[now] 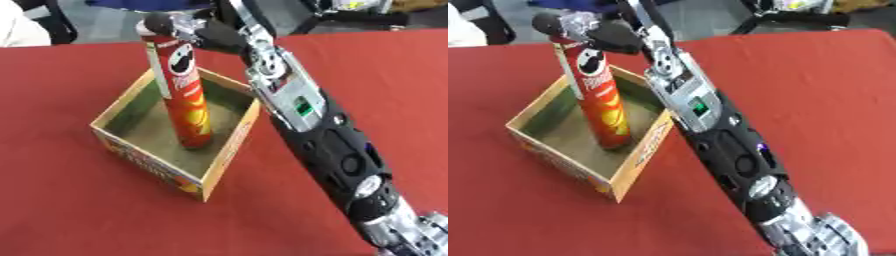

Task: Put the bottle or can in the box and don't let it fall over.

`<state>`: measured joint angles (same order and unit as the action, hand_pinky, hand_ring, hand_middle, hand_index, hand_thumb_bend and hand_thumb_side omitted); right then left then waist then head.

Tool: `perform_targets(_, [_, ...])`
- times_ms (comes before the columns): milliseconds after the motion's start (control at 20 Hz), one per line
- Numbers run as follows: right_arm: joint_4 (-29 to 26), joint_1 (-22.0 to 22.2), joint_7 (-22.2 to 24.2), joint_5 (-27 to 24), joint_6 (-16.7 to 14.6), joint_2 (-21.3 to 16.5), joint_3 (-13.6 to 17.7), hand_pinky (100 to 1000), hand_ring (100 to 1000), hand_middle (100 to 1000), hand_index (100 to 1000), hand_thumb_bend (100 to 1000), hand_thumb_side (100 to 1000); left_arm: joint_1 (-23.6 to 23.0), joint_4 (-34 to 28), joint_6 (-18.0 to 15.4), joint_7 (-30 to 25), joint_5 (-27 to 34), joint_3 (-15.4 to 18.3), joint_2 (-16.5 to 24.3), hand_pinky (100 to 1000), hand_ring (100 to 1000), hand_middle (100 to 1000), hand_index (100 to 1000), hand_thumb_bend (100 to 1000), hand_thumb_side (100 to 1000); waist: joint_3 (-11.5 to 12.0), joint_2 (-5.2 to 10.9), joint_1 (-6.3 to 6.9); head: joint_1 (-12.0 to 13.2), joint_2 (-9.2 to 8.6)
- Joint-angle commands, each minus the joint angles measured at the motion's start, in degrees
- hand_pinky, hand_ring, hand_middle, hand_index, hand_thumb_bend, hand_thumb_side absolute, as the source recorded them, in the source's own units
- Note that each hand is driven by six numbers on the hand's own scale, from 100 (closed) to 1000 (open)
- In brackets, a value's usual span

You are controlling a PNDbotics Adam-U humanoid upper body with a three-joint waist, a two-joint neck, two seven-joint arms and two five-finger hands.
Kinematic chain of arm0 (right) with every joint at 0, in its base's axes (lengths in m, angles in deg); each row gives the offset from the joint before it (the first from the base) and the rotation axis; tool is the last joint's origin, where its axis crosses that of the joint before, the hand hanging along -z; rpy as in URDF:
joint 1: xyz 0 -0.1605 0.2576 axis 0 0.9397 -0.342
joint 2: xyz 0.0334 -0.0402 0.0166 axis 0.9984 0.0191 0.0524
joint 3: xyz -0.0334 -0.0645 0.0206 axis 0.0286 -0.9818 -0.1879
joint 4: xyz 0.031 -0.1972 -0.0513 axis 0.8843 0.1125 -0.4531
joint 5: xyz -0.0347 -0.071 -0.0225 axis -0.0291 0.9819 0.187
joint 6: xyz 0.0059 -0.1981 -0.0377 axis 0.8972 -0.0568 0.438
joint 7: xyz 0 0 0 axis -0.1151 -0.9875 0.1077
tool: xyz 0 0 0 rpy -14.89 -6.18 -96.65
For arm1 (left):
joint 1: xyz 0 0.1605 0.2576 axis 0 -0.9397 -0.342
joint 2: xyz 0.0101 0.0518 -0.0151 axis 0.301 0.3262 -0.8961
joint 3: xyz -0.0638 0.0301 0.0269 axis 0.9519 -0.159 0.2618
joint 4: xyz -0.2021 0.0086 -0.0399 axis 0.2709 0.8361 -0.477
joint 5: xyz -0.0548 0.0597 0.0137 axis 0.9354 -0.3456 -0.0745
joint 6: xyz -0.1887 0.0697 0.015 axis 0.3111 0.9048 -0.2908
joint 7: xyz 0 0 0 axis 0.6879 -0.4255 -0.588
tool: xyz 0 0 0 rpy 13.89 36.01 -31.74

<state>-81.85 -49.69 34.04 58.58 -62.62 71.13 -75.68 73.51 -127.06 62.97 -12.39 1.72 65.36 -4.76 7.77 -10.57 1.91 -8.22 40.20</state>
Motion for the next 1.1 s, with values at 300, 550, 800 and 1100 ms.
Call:
perform_targets(300, [-6.87,-0.52,-0.79,-0.68,1.31,-5.5,2.31,738,769,848,826,1000,541,-0.24,-0.42,-0.22,0.18,-0.16,0.56,1.84,724,789,749,788,431,768,-0.57,1.74,0.15,0.72,0.36])
perform_targets(550, [-11.89,2.21,0.36,0.62,2.97,-11.29,3.72,743,771,848,826,1000,541,-0.52,-0.38,-0.25,0.34,-0.22,0.69,1.99,724,789,749,788,432,768,-1.23,1.99,0.09,1.17,0.7])
perform_targets(800, [-15.79,5.85,0.38,0.73,5.12,-16.38,5.78,740,763,846,824,1000,541,-0.68,-0.38,-0.26,0.43,-0.29,0.77,2.1,724,789,749,788,433,767,-1.69,2.01,0.17,1.55,0.73])
perform_targets(1100, [-18.09,11.5,-1.56,0.08,5.99,-21.57,8.04,737,759,844,821,1000,541,-0.8,-0.37,-0.29,0.6,-0.33,0.91,2.18,724,789,749,788,434,767,-2.1,1.99,0.34,1.9,0.56])
